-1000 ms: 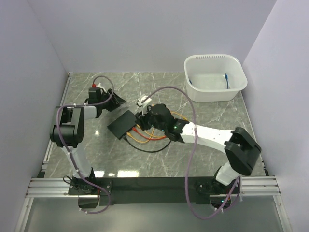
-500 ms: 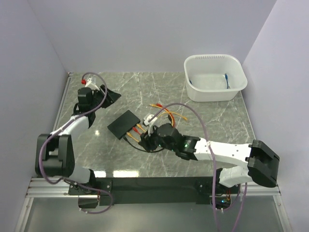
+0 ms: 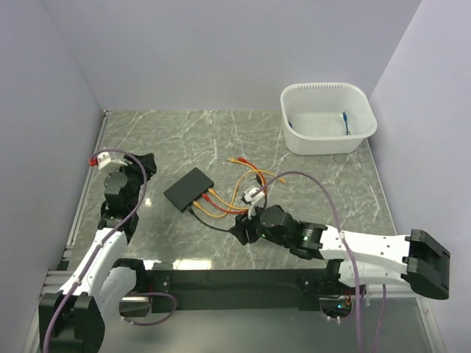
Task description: Insert the plug into the switch port
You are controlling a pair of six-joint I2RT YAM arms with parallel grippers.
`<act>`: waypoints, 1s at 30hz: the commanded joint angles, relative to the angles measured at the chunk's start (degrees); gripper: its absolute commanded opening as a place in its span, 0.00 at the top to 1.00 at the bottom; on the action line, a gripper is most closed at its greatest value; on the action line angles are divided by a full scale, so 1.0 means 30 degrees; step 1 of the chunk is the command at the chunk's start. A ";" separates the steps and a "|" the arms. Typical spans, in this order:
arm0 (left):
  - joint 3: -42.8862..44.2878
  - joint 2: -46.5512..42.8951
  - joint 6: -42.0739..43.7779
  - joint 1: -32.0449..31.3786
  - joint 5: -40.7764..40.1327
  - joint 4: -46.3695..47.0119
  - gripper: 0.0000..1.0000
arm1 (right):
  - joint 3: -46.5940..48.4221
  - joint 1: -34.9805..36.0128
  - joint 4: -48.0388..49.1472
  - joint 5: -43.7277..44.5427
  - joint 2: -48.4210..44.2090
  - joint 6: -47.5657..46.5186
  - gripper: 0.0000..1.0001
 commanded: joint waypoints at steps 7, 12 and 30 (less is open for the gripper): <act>-0.3897 0.1083 0.4610 0.0040 -0.6078 0.7224 0.40 | -0.2350 0.0128 0.1267 0.1350 -0.3760 0.1656 0.39; -0.5072 0.2810 0.5990 0.0040 -0.7802 1.0101 0.42 | -0.2116 0.0157 0.0387 0.2349 -0.4054 0.1860 0.39; -0.2347 1.1281 0.9796 0.1329 -0.0925 1.3942 0.43 | -0.1940 0.0157 0.0563 0.1675 -0.4082 0.1451 0.38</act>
